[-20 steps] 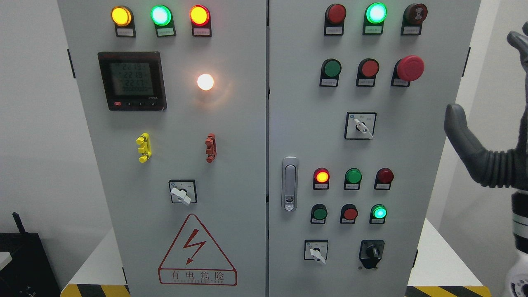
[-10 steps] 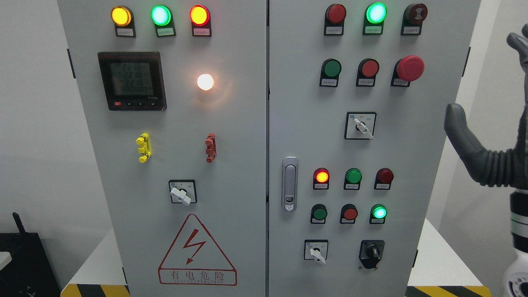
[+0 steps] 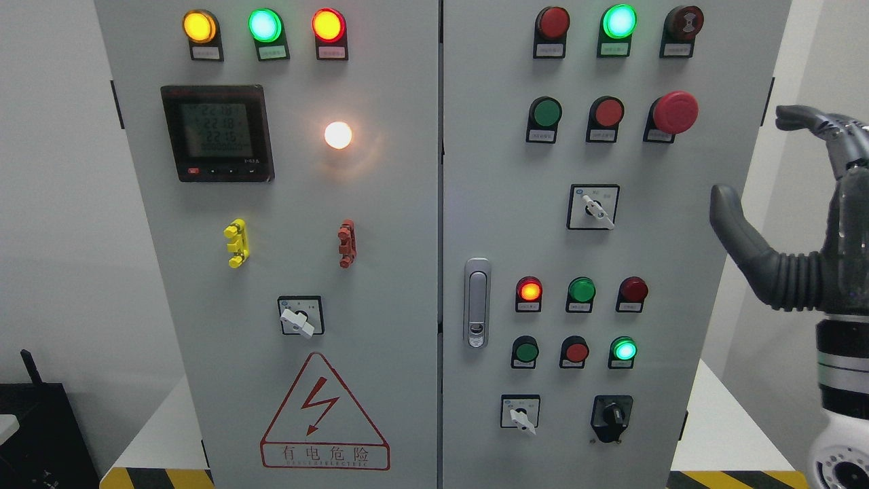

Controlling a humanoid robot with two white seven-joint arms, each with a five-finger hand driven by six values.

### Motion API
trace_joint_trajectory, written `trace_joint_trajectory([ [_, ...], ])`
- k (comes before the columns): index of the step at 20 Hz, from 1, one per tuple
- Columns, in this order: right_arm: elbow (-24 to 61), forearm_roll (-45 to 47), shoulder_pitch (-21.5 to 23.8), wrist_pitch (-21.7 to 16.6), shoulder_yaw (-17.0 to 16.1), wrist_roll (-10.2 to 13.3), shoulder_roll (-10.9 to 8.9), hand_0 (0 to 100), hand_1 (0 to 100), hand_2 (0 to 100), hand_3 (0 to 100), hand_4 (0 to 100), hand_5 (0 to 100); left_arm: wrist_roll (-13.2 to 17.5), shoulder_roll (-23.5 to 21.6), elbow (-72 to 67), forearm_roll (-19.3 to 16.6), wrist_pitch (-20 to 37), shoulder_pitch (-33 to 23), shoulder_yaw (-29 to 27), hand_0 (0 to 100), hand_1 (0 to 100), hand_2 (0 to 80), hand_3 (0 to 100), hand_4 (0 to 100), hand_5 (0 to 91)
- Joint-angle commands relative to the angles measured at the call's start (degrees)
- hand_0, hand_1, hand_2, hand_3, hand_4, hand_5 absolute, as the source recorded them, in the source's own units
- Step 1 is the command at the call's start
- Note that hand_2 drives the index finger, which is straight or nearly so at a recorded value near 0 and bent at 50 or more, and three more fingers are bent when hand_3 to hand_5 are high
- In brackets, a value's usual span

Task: Rotate and turn off gray switch
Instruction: 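Raise the right hand toward the upper white rotary switch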

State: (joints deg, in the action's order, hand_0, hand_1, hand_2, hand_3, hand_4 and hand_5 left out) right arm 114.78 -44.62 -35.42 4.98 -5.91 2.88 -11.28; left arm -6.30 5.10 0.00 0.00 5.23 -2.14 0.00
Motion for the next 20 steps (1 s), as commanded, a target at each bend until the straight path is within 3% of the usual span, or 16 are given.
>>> trace_joint_trajectory([
  [1,-1.57,-0.03,0.18,1.69,0.54,-0.15,4.07,28,40,42,83,82,99,-0.02,0.0,-1.32,-0.44,-0.05,0.03,-1.85,12,39,0.0,0,0,0.0],
  [5,-2.63,-0.03,0.18,4.32,0.98,-2.79,6.09,18,33,52,86,85,100,0.06,0.0,-1.32,-0.44,-0.05,0.03,-1.85,12,39,0.0,0,0,0.0],
  [12,-4.56,-1.87,0.0,7.14,4.14,-2.97,7.76,13,30,57,87,85,100,-0.02,0.0,-1.32,-0.44,-0.05,0.03,-1.85,12,39,0.0,0,0,0.0],
  [15,-5.97,-3.89,-0.17,7.23,4.94,-2.88,10.39,11,30,58,88,85,100,0.06,0.0,-1.32,-0.44,-0.05,-0.06,-1.85,12,39,0.0,0,0,0.0],
  [20,-7.11,-6.09,-0.17,7.76,6.52,-2.97,12.06,12,29,60,89,86,100,-0.02,0.0,-1.32,-0.44,0.04,0.03,-1.85,12,39,0.0,0,0,0.0],
])
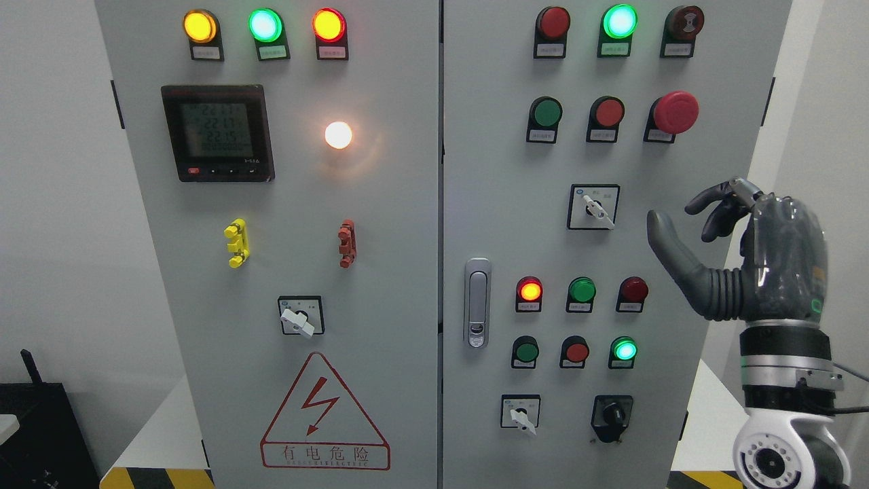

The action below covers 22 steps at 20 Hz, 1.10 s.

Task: Rotate and turn off gray switch
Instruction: 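Raise the right hand toward the upper white rotary switch, then pinch the black switch handle between right thumb and fingers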

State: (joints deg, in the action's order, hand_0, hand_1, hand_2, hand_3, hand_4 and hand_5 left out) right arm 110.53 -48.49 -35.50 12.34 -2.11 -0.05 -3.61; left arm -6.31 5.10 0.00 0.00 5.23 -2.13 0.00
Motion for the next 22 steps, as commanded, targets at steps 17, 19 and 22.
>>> trace_joint_trajectory([
  [17,-5.24,-4.25,-2.12,2.87,2.99,-1.36,5.28,12,32,61,89,86,100,0.07,0.0,-1.32,-0.44,-0.05,0.02,-1.85,12,39,0.0,0,0,0.0],
  [19,-5.24,-4.51,-2.38,2.78,3.95,-1.36,5.55,12,32,61,89,86,100,0.07,0.0,-1.32,-0.44,-0.05,0.02,-1.85,12,39,0.0,0,0,0.0],
  [22,-5.15,-5.57,-2.64,2.86,4.92,-1.36,5.55,12,32,61,89,86,100,0.07,0.0,-1.32,-0.44,-0.05,-0.07,-1.85,12,39,0.0,0,0,0.0],
])
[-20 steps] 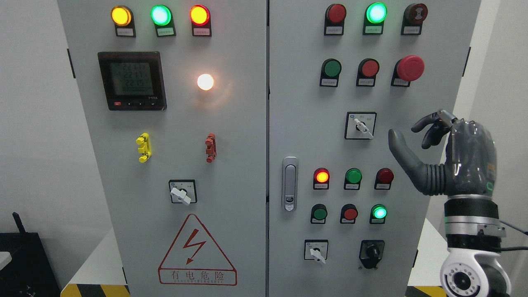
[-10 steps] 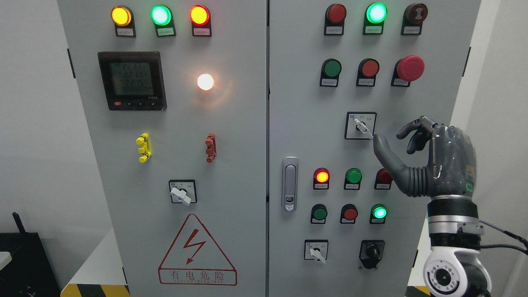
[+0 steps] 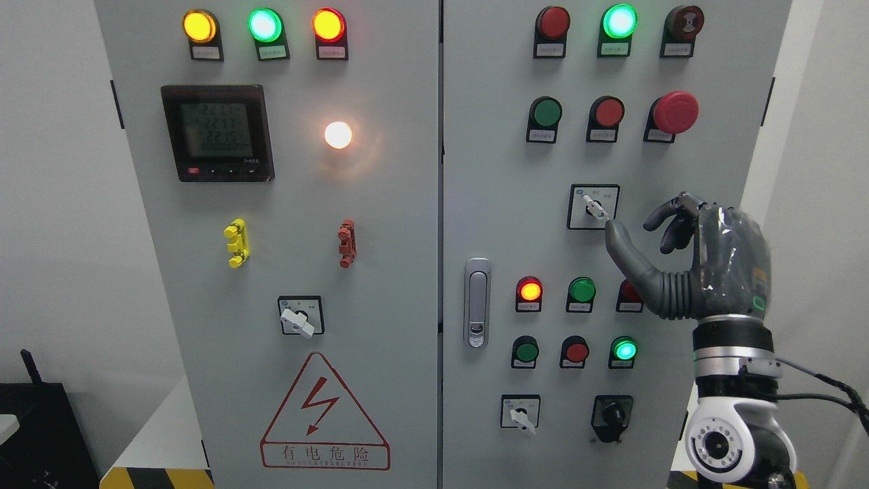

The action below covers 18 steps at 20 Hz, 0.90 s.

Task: Rotate and turn off gray switch
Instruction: 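Pinch the black switch handle between right thumb and fingers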

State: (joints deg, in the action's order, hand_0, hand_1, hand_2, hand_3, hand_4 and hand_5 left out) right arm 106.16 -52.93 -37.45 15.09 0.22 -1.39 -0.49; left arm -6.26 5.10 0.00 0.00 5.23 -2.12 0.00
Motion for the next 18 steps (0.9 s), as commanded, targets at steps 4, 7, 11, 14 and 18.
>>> trace_joint_trajectory([
  [4,-1.31,-1.22,-1.66,0.11,2.68,-0.11,3.48,12,32,61,89,86,100,0.02,0.0,-1.32,-0.44,-0.05,0.01,-1.85,12,39,0.0,0,0,0.0],
  [7,-1.75,-1.56,-2.19,0.2,3.12,-0.11,3.57,12,33,61,89,86,100,0.02,0.0,-1.32,-0.44,-0.05,0.01,-1.85,12,39,0.0,0,0,0.0],
  [11,-2.36,-1.83,-2.19,0.29,3.21,-0.11,3.57,12,34,60,89,86,100,0.02,0.0,-1.32,-0.44,-0.05,-0.08,-1.85,12,39,0.0,0,0,0.0],
  [14,-2.71,-1.83,-2.19,0.29,3.12,-0.11,3.48,11,36,60,89,86,100,-0.06,0.0,-1.32,-0.44,-0.05,0.01,-1.85,12,39,0.0,0,0,0.0],
  [18,-2.72,-1.92,-2.28,0.29,2.68,-0.11,3.39,11,40,59,89,86,100,0.02,0.0,-1.32,-0.44,-0.05,0.01,-1.84,12,39,0.0,0,0,0.0],
])
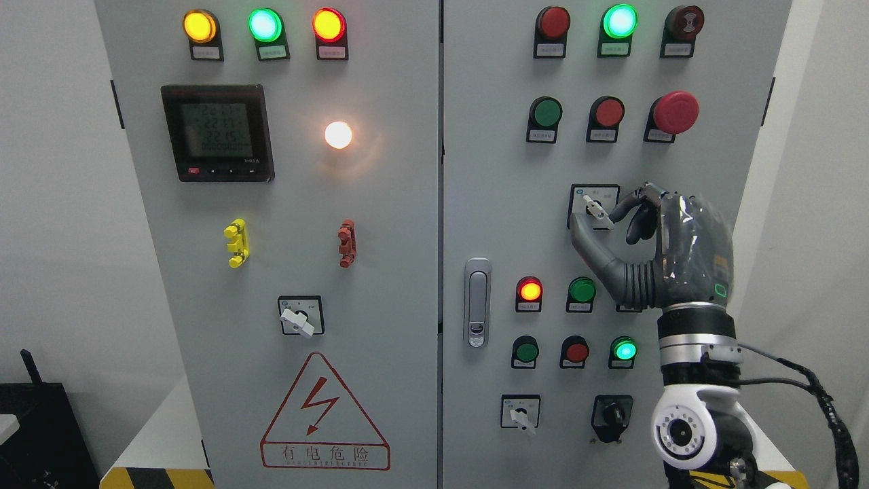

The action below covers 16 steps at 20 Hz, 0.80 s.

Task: Rotate and turn off gray switch
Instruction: 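Pinch the black switch handle between right thumb and fingers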

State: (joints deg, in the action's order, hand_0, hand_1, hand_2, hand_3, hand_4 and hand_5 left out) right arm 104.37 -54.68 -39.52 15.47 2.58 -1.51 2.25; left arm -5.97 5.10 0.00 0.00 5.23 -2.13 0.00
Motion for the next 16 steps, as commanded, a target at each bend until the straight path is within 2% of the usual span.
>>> trace_joint_trajectory([
  [1,-0.92,-0.17,-0.21,0.0,0.24,0.01,0.65,11,40,58,89,86,100,-0.27,0.0,-1.32,-0.44,-0.04,0.02,-1.76,12,39,0.0,0,0,0.0],
  [16,-1.63,-0.08,-1.0,1.58,0.24,0.01,0.73,22,41,59,88,86,100,-0.27,0.0,-1.32,-0.44,-0.04,0.02,-1.84,12,39,0.0,0,0,0.0],
])
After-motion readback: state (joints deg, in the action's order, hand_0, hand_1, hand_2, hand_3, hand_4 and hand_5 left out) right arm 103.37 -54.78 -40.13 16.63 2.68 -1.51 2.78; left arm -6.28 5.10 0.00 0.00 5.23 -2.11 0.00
